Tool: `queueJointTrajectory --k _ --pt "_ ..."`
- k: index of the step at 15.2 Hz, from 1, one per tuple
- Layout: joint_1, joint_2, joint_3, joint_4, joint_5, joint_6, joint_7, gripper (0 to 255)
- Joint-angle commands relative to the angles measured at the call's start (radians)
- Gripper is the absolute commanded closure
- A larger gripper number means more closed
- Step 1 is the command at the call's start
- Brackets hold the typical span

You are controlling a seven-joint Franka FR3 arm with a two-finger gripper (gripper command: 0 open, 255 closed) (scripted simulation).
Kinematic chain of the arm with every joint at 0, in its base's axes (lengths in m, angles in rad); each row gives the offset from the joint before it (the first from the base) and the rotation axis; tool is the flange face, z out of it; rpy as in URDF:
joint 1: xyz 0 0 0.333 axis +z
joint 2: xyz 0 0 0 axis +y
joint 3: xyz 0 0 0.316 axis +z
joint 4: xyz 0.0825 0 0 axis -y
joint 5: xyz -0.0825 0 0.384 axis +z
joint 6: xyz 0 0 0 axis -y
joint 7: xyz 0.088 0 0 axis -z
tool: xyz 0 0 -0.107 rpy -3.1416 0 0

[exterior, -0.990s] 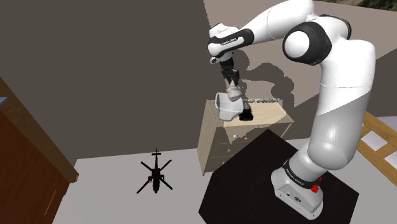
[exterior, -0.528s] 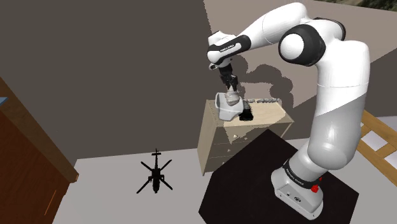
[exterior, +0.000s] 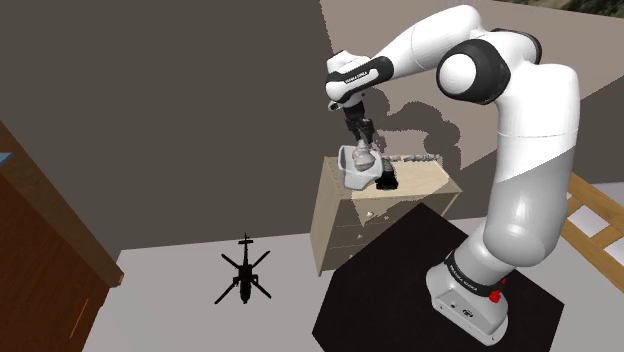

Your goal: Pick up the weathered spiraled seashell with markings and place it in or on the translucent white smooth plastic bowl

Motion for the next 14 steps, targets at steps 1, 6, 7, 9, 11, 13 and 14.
queueJointTrajectory --k 1,6,7,9,11,13,14 --pt "0.0 0.0 0.0 0.0 0.0 0.0 0.0 0" --pt "0.004 0.002 0.002 0.034 0.003 -0.033 -0.003 0" --pt "0.008 0.005 0.004 0.071 0.007 -0.067 -0.006 0" --pt "0.015 0.016 0.008 0.141 0.013 -0.128 -0.013 0" --pt "0.015 0.015 0.008 0.141 0.013 -0.128 -0.013 0" --pt "0.015 0.016 0.008 0.141 0.013 -0.128 -0.013 0" --pt "0.015 0.016 0.008 0.141 0.013 -0.128 -0.013 0"
